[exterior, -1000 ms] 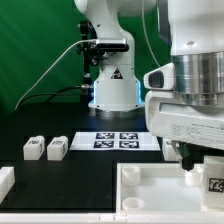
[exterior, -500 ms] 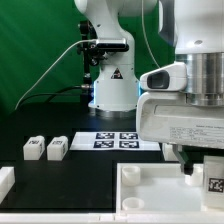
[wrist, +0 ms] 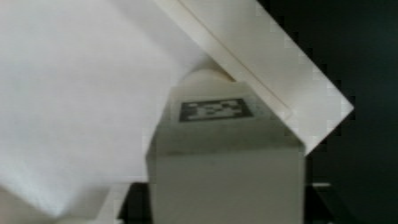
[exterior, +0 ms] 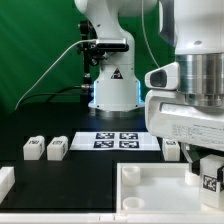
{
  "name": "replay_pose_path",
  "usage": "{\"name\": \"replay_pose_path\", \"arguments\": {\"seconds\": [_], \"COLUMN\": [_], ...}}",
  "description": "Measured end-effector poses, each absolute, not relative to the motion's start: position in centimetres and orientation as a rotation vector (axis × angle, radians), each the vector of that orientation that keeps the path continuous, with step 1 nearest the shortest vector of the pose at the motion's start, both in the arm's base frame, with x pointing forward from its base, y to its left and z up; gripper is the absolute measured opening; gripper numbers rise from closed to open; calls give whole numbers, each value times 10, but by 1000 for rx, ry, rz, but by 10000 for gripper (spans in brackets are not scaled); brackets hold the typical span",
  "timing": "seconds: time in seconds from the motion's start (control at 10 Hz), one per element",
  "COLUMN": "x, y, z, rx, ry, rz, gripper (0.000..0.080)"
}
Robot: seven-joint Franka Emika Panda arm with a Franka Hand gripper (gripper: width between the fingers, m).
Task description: Assemble one leg
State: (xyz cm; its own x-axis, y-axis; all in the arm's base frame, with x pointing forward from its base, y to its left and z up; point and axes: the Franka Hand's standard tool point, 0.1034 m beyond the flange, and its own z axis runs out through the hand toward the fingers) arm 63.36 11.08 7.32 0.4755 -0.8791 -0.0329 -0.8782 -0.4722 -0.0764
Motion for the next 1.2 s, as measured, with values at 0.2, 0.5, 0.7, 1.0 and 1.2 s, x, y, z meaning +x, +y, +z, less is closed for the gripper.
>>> {"name": "replay_pose_path", "arguments": {"seconds": [0.2,0.5,0.7,1.0,1.2], "x": [634,630,629,631,630], "y": [109,106,107,120,116], "z": [72,70,69,72,71], "rx": [-2177,-1655,-1750,-2327,-2485], "ry": [2108,2454,2383,1828,1622], "rz": [135,202,193,83,55], "gripper": [293,294,467,612,643]}}
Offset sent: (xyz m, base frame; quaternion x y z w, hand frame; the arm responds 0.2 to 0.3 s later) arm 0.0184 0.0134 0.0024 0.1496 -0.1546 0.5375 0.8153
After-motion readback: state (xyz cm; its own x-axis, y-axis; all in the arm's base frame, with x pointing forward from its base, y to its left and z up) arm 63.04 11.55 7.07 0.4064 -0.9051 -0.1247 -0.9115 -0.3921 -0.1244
